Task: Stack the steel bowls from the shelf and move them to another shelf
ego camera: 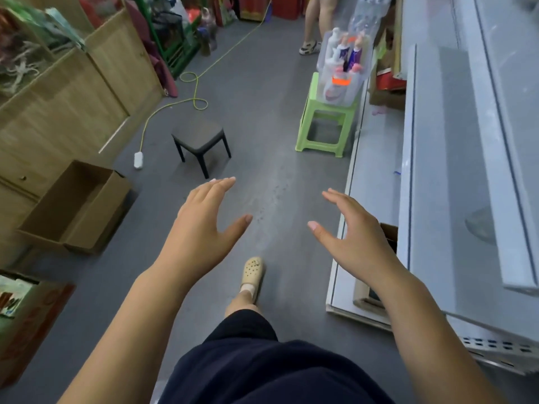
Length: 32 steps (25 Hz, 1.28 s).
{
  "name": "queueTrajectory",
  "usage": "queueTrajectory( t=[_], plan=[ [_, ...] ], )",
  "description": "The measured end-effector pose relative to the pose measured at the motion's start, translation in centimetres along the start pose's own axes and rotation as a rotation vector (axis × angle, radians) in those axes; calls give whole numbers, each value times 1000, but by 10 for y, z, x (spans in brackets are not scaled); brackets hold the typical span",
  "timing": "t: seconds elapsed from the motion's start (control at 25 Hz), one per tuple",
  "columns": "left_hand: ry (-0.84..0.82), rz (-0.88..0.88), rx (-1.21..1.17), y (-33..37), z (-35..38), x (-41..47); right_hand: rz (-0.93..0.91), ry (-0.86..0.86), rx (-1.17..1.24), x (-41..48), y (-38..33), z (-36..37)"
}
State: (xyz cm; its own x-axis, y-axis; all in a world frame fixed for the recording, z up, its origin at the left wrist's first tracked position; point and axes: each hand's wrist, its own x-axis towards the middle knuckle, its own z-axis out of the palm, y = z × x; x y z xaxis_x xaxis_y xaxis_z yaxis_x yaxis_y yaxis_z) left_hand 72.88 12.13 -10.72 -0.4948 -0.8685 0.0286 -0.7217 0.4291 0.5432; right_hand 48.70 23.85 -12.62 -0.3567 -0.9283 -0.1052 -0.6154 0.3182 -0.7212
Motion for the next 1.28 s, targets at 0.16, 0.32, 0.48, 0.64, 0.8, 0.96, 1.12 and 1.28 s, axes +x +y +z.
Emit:
queueTrajectory(
  t=[0.16, 0.32, 0.48, 0.64, 0.8, 0.96, 1.12, 1.28],
  plan=[
    [-39, 95, -10, 0, -5, 109, 67, 96, 18, 79, -5, -21],
    [-132, 289, 1, 14, -14, 221, 134, 282, 32, 150, -18, -53],
    [-201, 442, 12, 45, -5, 324, 241, 465, 57, 190, -21, -89],
    [-249, 634, -13, 101, 19, 402, 317, 601, 35, 219, -10, -136],
    [-240, 807, -52, 164, 52, 475, 369, 717, 85, 256, 12, -181],
    [-245, 919, -148, 238, 86, 548, 391, 856, 110, 298, 39, -241],
    [-250, 990, -248, 301, 118, 602, 442, 949, 68, 330, 68, -290],
    [-324, 1006, -280, 335, 150, 643, 534, 996, 48, 362, 93, -323]
  ],
)
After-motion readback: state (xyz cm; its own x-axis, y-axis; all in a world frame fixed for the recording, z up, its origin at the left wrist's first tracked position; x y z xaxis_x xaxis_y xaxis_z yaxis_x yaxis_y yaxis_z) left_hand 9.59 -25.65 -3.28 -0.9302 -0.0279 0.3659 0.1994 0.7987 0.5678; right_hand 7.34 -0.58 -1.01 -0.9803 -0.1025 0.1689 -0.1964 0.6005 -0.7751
